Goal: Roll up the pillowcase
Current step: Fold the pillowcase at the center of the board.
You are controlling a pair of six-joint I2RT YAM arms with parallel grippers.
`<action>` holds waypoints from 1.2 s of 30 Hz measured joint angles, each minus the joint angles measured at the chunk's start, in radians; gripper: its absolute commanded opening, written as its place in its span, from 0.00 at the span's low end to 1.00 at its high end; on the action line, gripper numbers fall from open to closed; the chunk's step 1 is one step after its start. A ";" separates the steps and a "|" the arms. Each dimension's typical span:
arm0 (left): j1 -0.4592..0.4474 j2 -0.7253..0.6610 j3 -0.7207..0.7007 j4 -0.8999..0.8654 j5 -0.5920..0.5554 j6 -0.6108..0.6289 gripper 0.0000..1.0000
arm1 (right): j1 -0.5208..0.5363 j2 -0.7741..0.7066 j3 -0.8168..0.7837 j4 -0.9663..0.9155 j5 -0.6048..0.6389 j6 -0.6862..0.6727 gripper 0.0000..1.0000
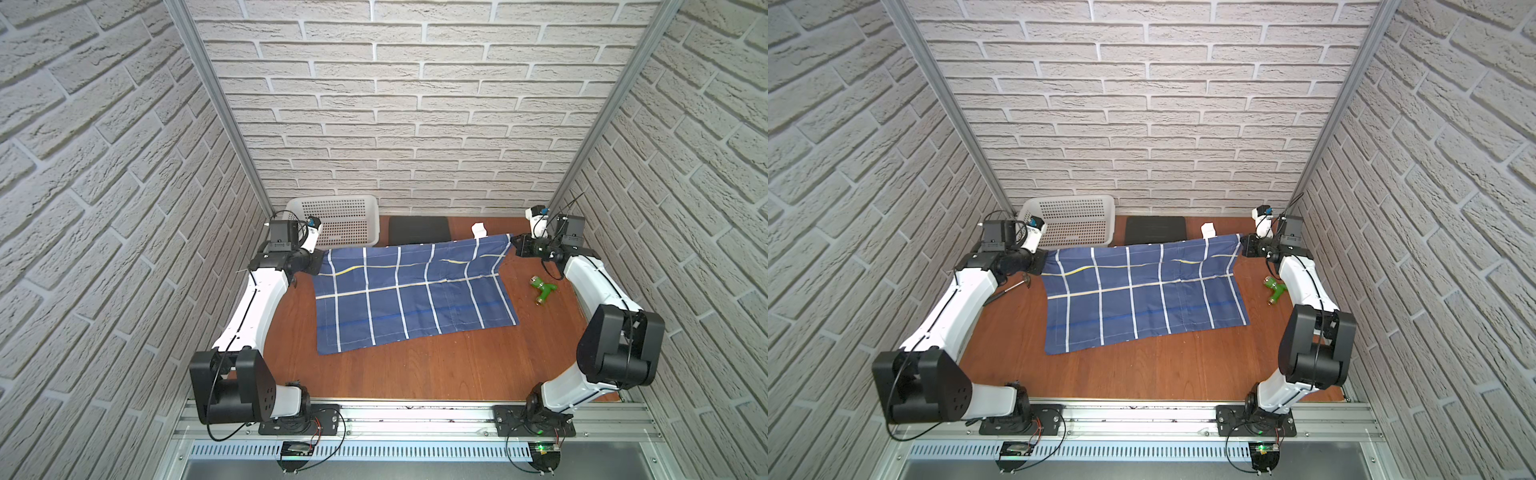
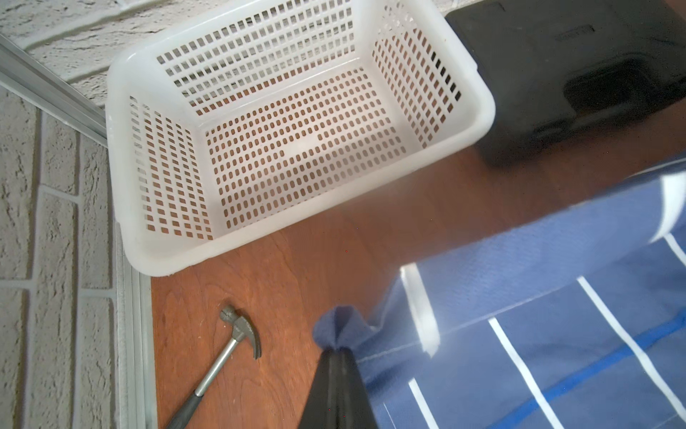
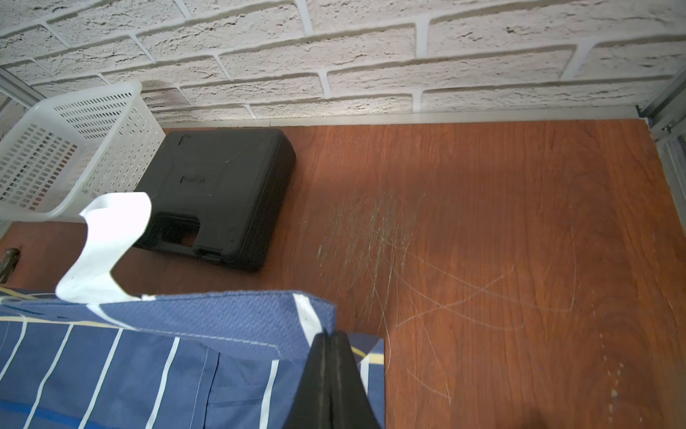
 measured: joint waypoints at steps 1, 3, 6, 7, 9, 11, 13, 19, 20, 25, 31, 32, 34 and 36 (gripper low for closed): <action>0.000 -0.015 -0.020 0.000 0.000 0.004 0.00 | -0.004 -0.021 -0.027 0.000 0.001 0.000 0.02; 0.000 -0.046 -0.067 -0.003 0.001 0.017 0.00 | -0.010 -0.066 -0.087 -0.001 0.004 0.000 0.02; -0.002 -0.076 -0.129 -0.016 0.001 0.035 0.00 | -0.019 -0.120 -0.175 -0.003 0.016 -0.005 0.02; -0.003 -0.084 -0.147 -0.019 0.000 0.043 0.00 | -0.021 -0.132 -0.198 -0.004 0.021 -0.008 0.02; -0.015 -0.104 -0.188 -0.024 -0.002 0.059 0.00 | -0.024 -0.153 -0.249 -0.008 0.031 -0.021 0.02; -0.027 -0.127 -0.224 -0.026 -0.006 0.074 0.00 | -0.026 -0.164 -0.286 -0.014 0.043 -0.031 0.02; -0.043 -0.156 -0.261 -0.029 -0.007 0.086 0.00 | -0.029 -0.167 -0.309 -0.022 0.054 -0.047 0.02; -0.083 -0.257 -0.369 -0.042 -0.020 0.134 0.00 | -0.035 -0.226 -0.389 -0.060 0.106 -0.072 0.02; -0.091 -0.267 -0.386 -0.044 -0.027 0.142 0.00 | -0.035 -0.235 -0.401 -0.063 0.113 -0.073 0.02; -0.118 -0.277 -0.437 -0.061 -0.048 0.171 0.00 | -0.036 -0.248 -0.437 -0.085 0.149 -0.081 0.02; -0.121 -0.283 -0.440 -0.073 -0.067 0.212 0.00 | -0.037 -0.315 -0.460 -0.116 0.191 -0.090 0.02; -0.121 -0.283 -0.442 -0.075 -0.069 0.220 0.00 | -0.037 -0.327 -0.467 -0.121 0.200 -0.092 0.02; -0.121 -0.283 -0.450 -0.076 -0.075 0.231 0.00 | -0.037 -0.341 -0.478 -0.131 0.213 -0.093 0.02; -0.121 -0.282 -0.461 -0.076 -0.080 0.243 0.00 | -0.037 -0.346 -0.485 -0.143 0.219 -0.098 0.02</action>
